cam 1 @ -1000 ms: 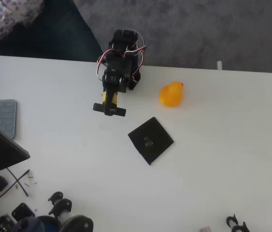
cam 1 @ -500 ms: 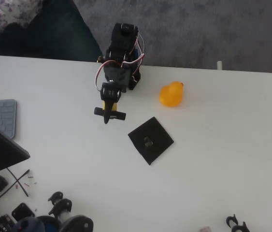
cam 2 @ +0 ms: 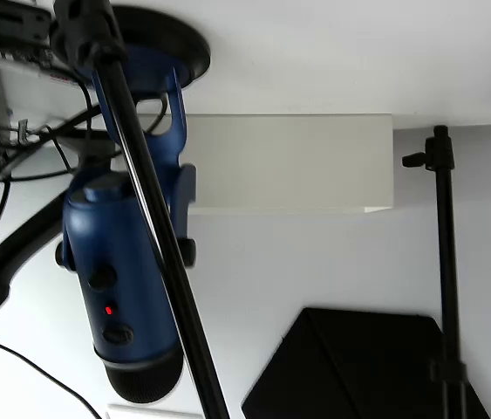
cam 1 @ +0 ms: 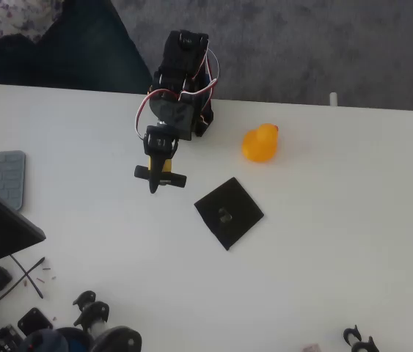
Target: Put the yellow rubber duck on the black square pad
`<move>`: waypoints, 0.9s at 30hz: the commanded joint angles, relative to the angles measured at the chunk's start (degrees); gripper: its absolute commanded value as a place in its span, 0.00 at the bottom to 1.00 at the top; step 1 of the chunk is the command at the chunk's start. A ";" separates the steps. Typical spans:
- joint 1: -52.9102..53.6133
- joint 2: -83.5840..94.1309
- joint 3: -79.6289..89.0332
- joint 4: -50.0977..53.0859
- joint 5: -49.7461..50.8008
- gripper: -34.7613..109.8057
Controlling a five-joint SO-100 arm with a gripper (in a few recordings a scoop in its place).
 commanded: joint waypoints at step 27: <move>-3.08 -3.78 -3.34 0.44 -24.08 0.23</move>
